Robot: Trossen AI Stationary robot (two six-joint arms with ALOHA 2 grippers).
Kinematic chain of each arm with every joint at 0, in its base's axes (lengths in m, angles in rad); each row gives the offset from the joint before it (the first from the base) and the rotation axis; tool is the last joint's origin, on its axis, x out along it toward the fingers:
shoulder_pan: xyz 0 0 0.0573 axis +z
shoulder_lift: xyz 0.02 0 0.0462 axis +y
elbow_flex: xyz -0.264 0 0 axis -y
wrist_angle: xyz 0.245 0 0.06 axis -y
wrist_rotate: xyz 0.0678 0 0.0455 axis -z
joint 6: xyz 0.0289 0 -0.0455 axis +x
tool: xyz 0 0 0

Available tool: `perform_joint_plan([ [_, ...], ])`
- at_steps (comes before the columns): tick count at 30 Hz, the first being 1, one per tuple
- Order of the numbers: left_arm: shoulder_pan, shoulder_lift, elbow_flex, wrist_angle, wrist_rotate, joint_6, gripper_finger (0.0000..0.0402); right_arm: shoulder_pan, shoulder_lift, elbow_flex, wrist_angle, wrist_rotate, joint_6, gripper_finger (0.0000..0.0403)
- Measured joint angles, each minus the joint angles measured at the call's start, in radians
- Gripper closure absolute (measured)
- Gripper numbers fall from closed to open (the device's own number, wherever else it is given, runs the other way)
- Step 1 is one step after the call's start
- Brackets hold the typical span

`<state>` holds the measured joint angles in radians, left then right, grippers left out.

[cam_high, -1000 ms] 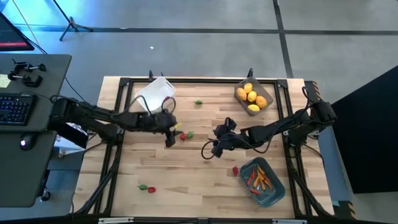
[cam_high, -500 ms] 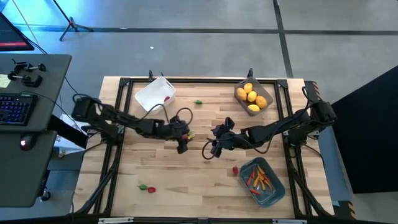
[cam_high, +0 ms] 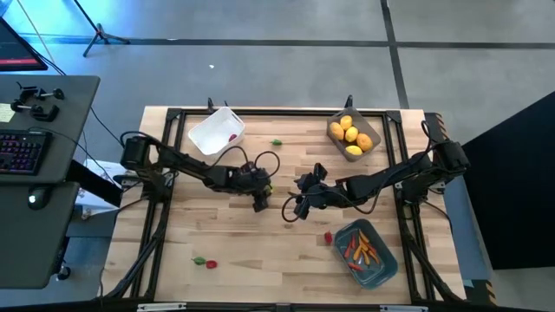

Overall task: Sort produce into baskets
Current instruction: Put the green chili pepper into the white bin

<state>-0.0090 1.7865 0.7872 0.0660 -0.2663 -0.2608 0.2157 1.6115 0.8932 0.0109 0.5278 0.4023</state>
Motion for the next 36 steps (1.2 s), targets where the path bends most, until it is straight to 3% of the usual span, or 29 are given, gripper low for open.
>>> perform_joint_plan([
  [9, 0.046, -0.017, -0.001, 0.001, 0.028, 0.064, 0.0352, 0.000, 0.000, 0.000, -0.014, 0.022, -0.019, 0.0197],
  [12, 0.068, -0.077, -0.004, 0.001, -0.013, 0.072, 0.0381, 0.000, 0.000, 0.000, -0.014, 0.021, -0.019, 0.0197],
  [18, 0.179, -0.282, -0.003, -0.127, -0.105, 0.071, 0.0376, 0.000, 0.000, 0.000, -0.022, 0.021, -0.018, 0.0197],
  [25, 0.421, -0.443, -0.026, -0.383, -0.196, 0.057, 0.0378, 0.000, 0.000, 0.000, -0.025, 0.020, -0.004, 0.0197],
  [28, 0.541, -0.453, -0.061, -0.390, -0.173, 0.087, 0.0378, 0.000, 0.000, 0.000, -0.025, 0.019, 0.003, 0.0197],
  [31, 0.650, -0.444, -0.101, -0.342, -0.071, 0.123, 0.0376, 0.000, 0.000, 0.000, -0.026, 0.019, 0.017, 0.0197],
  [34, 0.720, -0.436, -0.125, -0.301, 0.029, 0.145, 0.0375, 0.000, 0.000, 0.000, -0.025, 0.019, 0.019, 0.0197],
  [36, 0.744, -0.436, -0.136, -0.269, 0.041, 0.161, 0.0373, 0.000, 0.000, 0.000, -0.025, 0.019, 0.019, 0.0197],
])
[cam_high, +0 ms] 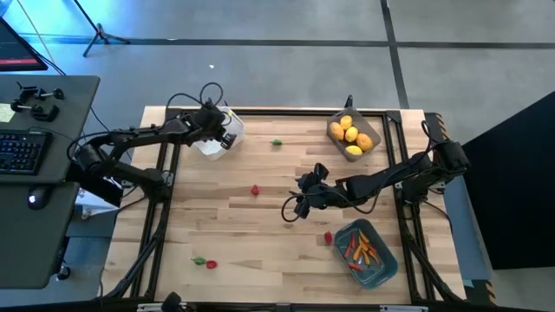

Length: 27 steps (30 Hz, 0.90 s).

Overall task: Sort produce into baskets
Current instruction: Put the green chili pepper into the white bin, then put the red chili pepper into the white bin

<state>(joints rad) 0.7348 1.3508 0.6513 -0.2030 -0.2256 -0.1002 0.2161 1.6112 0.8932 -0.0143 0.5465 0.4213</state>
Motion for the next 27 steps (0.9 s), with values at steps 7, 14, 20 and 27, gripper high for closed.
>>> perform_joint_plan([
  [7, 0.010, 0.000, -0.021, 0.024, 0.034, 0.043, 0.0323, 0.000, 0.000, 0.000, 0.000, 0.000, 0.000, 0.0197],
  [14, -0.019, -0.009, -0.036, 0.049, 0.035, 0.076, 0.0241, 0.000, 0.000, 0.003, -0.001, -0.001, 0.066, 0.0197],
  [20, -0.136, -0.075, -0.036, 0.110, 0.006, 0.078, 0.0221, 0.002, -0.009, 0.003, -0.029, -0.083, 0.132, 0.0197],
  [27, -0.346, -0.137, -0.036, 0.252, 0.006, 0.057, 0.0220, 0.059, -0.013, 0.077, -0.315, -0.221, 0.266, 0.0197],
])
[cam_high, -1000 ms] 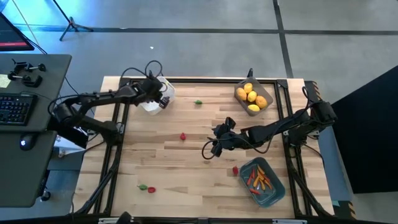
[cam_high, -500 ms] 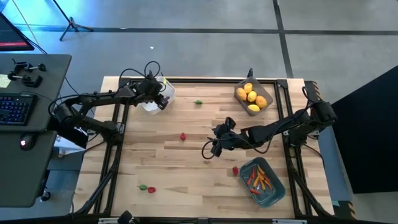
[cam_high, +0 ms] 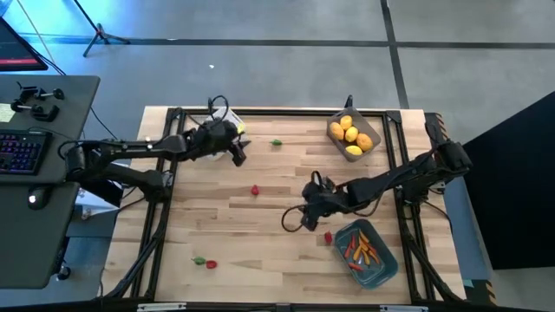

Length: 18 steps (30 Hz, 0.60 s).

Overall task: Sort produce into baskets
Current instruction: Put the red chili pepper into the white bin

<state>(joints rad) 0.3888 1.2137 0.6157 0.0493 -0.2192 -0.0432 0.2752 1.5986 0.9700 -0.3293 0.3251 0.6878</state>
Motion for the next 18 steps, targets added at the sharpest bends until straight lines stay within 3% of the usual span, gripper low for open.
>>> perform_joint_plan([
  [4, -0.119, -0.006, 0.000, 0.129, 0.000, 0.001, 0.0220, 0.034, 0.005, 0.102, -0.297, -0.109, 0.167, 0.0197],
  [7, -0.195, -0.002, 0.000, 0.209, 0.000, 0.004, 0.0220, 0.053, 0.005, 0.140, -0.405, -0.232, 0.292, 0.0197],
  [13, -0.300, 0.011, -0.006, 0.340, 0.000, 0.021, 0.0220, 0.059, 0.039, 0.142, -0.506, -0.347, 0.388, 0.0197],
  [18, -0.338, 0.017, -0.156, 0.644, 0.001, 0.003, 0.0220, 0.021, 0.097, 0.142, -0.511, -0.424, 0.363, 0.0197],
])
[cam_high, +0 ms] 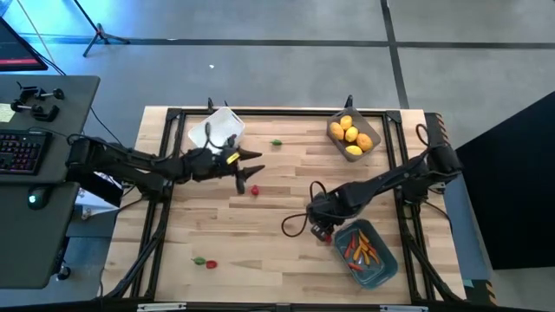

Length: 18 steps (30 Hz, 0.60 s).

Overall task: Sort produce into baskets
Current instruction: Put the red chili pepper into the white bin

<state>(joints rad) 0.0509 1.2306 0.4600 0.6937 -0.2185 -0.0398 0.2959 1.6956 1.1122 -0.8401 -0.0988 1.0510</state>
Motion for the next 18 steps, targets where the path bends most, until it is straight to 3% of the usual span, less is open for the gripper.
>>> perform_joint_plan([
  [5, -0.013, -0.001, -0.128, 0.200, -0.002, -0.027, 0.0220, -0.049, 0.049, 0.000, -0.001, -0.091, -0.056, 0.0197],
  [18, -0.015, -0.001, -0.186, 0.222, -0.001, -0.062, 0.0220, -0.106, 0.132, 0.000, 0.016, -0.273, -0.108, 0.0197],
])
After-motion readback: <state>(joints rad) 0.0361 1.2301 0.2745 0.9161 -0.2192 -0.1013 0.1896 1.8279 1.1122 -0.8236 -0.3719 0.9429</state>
